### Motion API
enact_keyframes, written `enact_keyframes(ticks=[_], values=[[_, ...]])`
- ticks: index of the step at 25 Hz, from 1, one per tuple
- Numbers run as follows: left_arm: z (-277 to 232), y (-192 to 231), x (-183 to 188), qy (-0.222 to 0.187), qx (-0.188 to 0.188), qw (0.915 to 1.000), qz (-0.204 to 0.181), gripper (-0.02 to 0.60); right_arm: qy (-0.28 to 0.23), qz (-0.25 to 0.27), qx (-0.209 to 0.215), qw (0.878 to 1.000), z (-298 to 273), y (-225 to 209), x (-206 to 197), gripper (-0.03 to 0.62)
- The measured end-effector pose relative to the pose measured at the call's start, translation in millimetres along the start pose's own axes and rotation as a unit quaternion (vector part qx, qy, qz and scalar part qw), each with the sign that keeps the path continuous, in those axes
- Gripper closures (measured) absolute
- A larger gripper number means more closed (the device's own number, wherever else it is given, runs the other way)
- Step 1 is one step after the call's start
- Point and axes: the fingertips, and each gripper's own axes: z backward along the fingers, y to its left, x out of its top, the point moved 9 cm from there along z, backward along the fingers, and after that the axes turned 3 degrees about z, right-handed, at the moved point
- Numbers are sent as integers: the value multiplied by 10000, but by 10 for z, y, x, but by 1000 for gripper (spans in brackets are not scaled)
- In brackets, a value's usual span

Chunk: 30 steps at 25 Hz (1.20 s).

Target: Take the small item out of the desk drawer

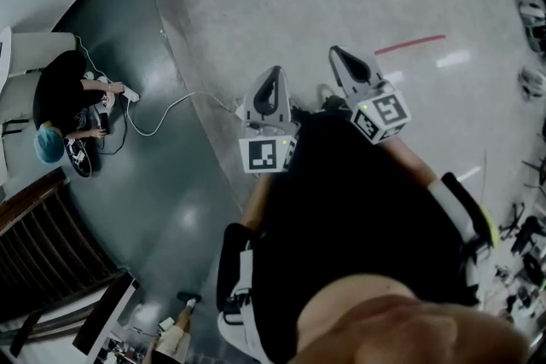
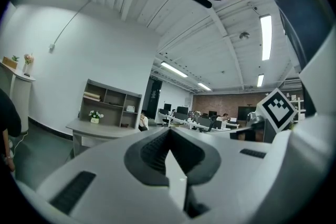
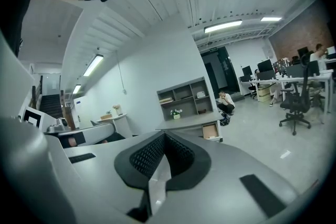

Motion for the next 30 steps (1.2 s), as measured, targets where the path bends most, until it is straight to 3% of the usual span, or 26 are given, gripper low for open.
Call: enact_keyframes(ticks=[11,16,21,30], values=[[-17,352,13,-26,-81,9999,116,583,79,28,-174,9998,-227,170,-130,595],[-273,448,95,-25,-25,9999,145,583,88,5,-162,9998,-475,15,-37,595],[-697,616,138,-50,72,9999,103,583,76,18,-42,10000,-896,-275,68,595],[-1974,948,375,5,242,9997,75,583,202,64,186,9996,-1927,-1102,553,595]])
